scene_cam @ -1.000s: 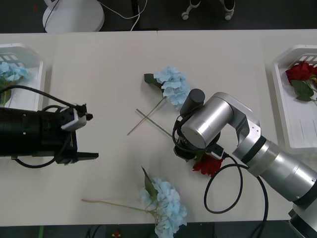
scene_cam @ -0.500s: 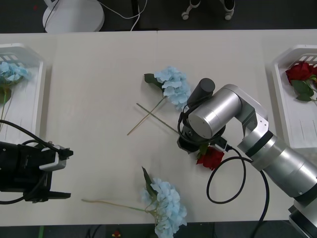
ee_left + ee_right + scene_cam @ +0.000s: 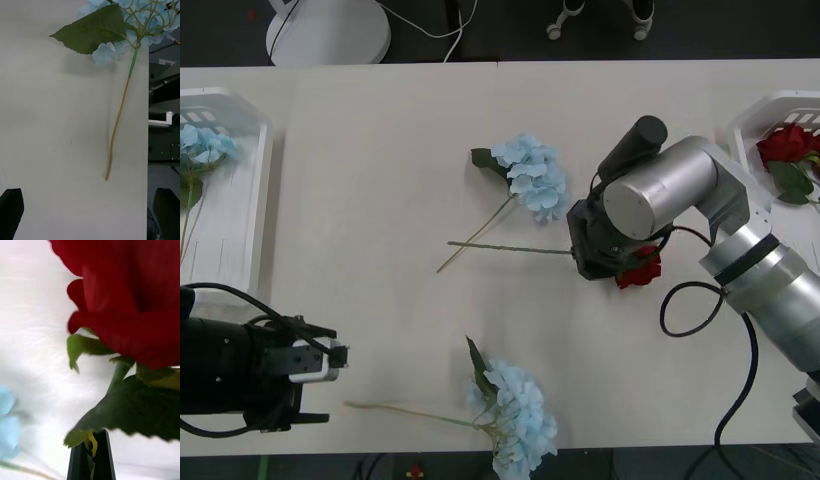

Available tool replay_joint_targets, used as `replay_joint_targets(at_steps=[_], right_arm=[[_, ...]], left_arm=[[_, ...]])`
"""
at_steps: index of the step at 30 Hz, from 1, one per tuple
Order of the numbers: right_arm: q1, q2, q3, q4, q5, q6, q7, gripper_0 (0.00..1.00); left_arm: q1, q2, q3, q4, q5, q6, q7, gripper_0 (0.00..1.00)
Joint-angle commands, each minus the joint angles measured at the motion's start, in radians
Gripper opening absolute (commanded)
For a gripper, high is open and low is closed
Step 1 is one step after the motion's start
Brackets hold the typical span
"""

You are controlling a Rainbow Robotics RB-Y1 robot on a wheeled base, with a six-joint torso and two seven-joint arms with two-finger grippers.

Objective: Put the red flowers into the right box and the blue flowers into the left box

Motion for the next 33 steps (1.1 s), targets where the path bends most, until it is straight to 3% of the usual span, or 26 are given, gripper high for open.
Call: replay_joint_targets(at_steps=[1,12,21,27,33], right_arm=[[-0.091,-0.079,-0.042,-0.049,-0.043,-0.002,0.282,0.00],[-0.161,-0.202,-0.124,-0.055,-0.018,-0.006,1.029,0.00],[-0.172,-0.346,-0.251,-0.040,0.071,0.000,1.413,0.00],[-0.180,-0.463,-0.274,0.083,0.076,-0.017,1.631,0.00],[-0.180,-0.487,-0.274,0.265,0.099,-0.168,1.799,0.00]], left_arm=[[-0.003,0.036,-0.131,-0.034,-0.077,-0.075,-0.020,1.00],[-0.109,0.024,-0.379,-0.032,-0.257,-0.195,-0.020,1.00],[-0.161,-0.039,-0.513,-0.032,-0.405,-0.253,-0.020,1.00],[-0.192,-0.072,-0.611,-0.025,-0.511,-0.280,-0.020,1.00],[-0.203,-0.121,-0.686,-0.013,-0.603,-0.290,0.105,1.00]])
